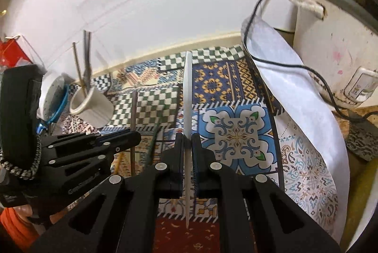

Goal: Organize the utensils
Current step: 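Carry the pinkish stick and white stick up toward the white cup with both tools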

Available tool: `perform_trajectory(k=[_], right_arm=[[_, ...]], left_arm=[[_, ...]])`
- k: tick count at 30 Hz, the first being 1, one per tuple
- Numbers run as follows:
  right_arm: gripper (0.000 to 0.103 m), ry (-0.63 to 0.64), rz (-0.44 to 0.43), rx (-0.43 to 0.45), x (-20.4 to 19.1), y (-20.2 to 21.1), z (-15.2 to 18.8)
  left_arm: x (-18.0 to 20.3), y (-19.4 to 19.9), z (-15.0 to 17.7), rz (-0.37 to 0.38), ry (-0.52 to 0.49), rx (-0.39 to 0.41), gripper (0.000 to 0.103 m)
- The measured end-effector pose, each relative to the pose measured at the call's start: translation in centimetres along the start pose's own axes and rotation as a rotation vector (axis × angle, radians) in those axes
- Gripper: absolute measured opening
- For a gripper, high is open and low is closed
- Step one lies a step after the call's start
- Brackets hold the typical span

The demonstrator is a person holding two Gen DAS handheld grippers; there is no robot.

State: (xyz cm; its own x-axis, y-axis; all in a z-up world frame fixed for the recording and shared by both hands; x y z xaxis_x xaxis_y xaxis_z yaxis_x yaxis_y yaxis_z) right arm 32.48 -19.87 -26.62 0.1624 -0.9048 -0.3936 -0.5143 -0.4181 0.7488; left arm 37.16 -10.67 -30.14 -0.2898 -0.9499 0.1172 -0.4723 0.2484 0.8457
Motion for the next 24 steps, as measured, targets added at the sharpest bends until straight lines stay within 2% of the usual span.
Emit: perform_trajectory(k=[10,24], right_arm=[[0.006,0.060,-0.035,0.062,-3.8,2.8,-0.3],[0.006,0.184,-0.106,0.137,-10.5,5.5,-2.1]], left_arm=[[-0.4,6.9,1.4,-0.037,0.016,0.140,0.004],[-3.6,15.4,0.4,-0.162,0.055,0.333,0.004]])
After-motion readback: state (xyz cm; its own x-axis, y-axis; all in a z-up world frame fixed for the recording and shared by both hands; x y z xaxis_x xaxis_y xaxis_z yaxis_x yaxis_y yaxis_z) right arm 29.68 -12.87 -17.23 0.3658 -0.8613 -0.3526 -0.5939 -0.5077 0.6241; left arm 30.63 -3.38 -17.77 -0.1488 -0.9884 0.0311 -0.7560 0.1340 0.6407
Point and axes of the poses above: each gripper's, at about its wrist camera, not at the fingertips, and y roughly against the way its jaws point, x to its right, z to its underside, the point moved 7 cm from there along -y, roughly the way its jaws point, and after that the axes turned 7 degrees about -y, right-handed, at the moved point
